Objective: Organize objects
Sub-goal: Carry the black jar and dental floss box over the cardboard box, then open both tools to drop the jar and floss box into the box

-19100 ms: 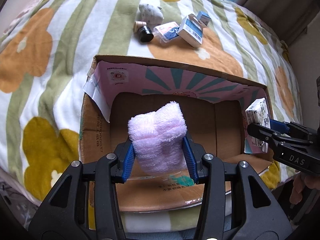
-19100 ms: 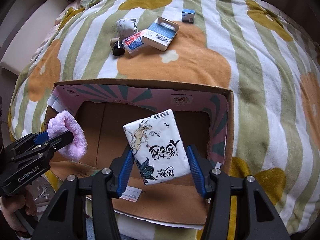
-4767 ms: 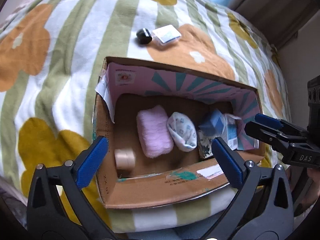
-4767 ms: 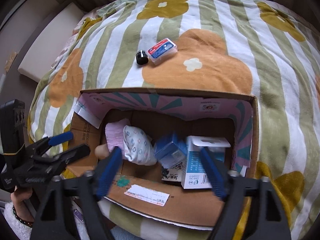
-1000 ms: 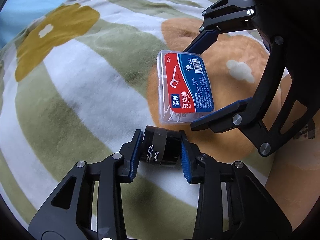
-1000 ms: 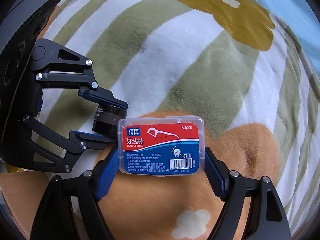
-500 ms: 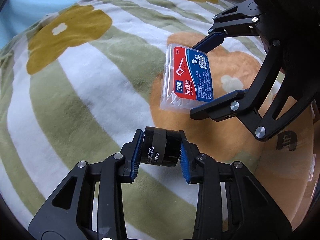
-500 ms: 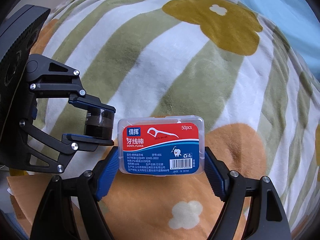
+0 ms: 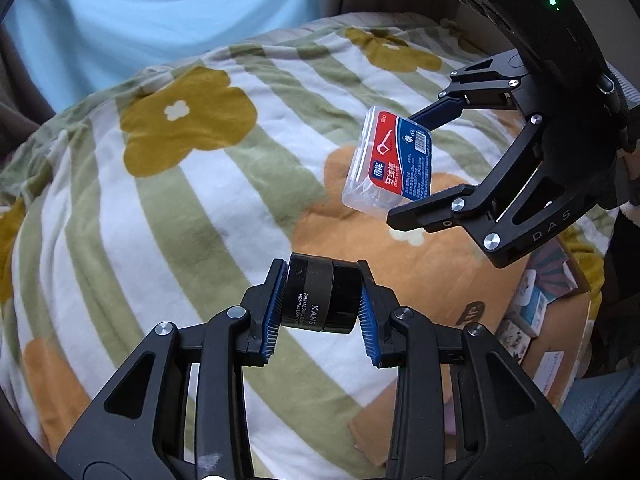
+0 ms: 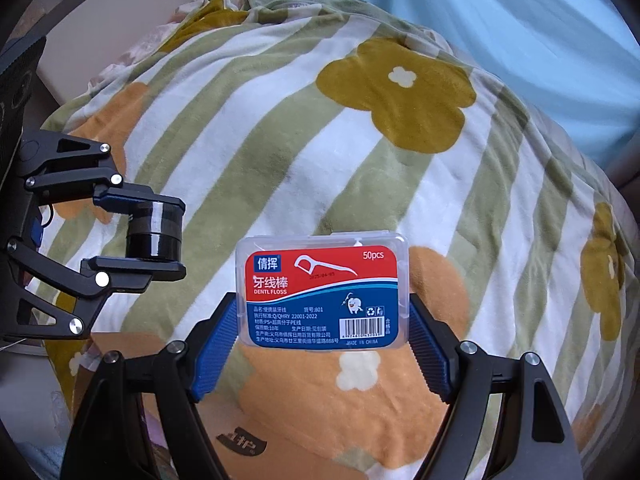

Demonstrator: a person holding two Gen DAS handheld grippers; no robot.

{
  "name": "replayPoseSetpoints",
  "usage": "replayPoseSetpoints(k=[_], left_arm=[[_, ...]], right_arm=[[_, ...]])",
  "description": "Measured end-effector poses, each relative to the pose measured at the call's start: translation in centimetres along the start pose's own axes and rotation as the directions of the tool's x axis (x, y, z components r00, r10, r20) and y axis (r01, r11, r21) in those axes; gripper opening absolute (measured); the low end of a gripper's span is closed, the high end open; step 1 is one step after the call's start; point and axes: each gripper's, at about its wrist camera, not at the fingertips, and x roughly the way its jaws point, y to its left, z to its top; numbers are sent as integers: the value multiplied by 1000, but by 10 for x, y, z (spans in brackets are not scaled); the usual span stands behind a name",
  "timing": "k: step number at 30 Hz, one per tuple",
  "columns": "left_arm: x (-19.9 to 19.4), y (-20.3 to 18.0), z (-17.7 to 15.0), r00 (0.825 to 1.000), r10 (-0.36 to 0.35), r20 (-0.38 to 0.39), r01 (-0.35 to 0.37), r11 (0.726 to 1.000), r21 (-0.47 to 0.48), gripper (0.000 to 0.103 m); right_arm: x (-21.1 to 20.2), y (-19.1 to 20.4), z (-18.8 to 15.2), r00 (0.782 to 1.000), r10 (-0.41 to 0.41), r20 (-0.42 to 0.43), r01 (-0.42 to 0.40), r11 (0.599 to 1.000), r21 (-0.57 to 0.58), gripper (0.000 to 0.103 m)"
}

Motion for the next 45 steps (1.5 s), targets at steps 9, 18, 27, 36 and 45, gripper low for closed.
replayPoseSetpoints(k=[9,18,27,36,45], left_arm=[[-50,-55,-25,999,41,27,-39,995,-91,31],[-70,-99,-65,997,70,13,-66,977,-202,31],[-58,-130,-110,994,96,-45,-105,948,-299,31],[-38,-149,-146,986,131,-105,-161,910,-381,31],[-26,-153,-166,976,168,-136,-213,855,-474,31]], right_arm=[[-61,10,-43,998,24,57,-28,997,70,77],[-95,21,-104,997,33,70,-41,991,123,77],[-83,32,-168,997,68,26,-72,966,249,77],[-57,46,-217,994,105,-6,-95,926,365,77],[-42,54,-239,999,29,-29,-12,892,451,77]])
